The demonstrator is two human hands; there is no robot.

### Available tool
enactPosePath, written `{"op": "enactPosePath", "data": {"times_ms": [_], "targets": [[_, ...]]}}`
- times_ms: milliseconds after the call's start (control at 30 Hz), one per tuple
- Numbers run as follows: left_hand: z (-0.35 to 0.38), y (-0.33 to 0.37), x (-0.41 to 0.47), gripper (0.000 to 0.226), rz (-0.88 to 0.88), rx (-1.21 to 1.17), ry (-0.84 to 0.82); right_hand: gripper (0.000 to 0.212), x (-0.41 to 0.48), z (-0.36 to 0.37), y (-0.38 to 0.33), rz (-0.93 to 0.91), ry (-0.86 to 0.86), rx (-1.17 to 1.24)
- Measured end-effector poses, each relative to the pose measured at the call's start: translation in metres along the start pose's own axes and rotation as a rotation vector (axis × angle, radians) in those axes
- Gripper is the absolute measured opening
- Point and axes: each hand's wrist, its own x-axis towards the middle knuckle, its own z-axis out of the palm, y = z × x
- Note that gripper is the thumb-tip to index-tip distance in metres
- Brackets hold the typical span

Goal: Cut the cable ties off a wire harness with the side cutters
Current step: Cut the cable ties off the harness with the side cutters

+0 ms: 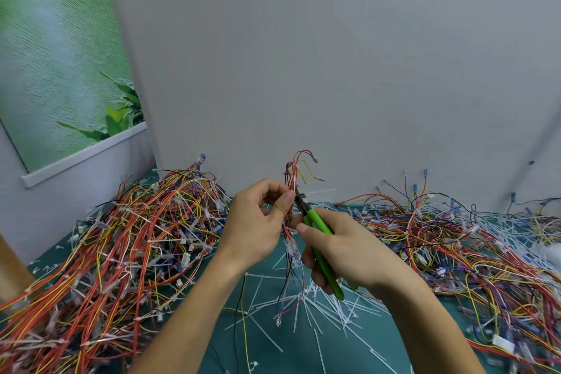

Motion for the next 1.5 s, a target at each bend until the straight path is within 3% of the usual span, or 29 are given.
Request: {"op": "enactPosePath", "data": {"times_ms": [200,467,633,800,1000,1300,1500], "targets": [[0.001,0.005,-0.001,0.009,0.016,0.005,0.000,0.025,-0.006,0.002,-0.011,0.050,-0.084,0.157],[0.001,0.006,-0.001,0.014,0.018,0.022,-0.005,0.030,-0.006,0.001,-0.008,0.031,-0.063,0.070],[0.000,0.004,0.000,0.013,0.025,-0.010,0.027,0.017,-0.001,0.001,-0.001,-0.033,0.006,-0.034],[0.001,0.004,0.000,0.012,0.019,-0.070,0.019,0.014,-0.004,-0.005,-0.004,-0.030,-0.042,0.001],[0.006,-0.002,-0.001,0.006,-0.048,-0.154,0.024,0.024,-0.010,-0.006,-0.011,0.036,-0.081,0.020],[0.007,-0.005,0.000,0.007,-0.003,-0.086,0.021,0.028,-0.005,-0.003,-0.004,-0.009,0.002,-0.002],[0.005,0.001,-0.001,0.005,0.014,-0.100,0.032,0.033,-0.008,-0.004,-0.007,0.009,-0.040,0.076]]}}
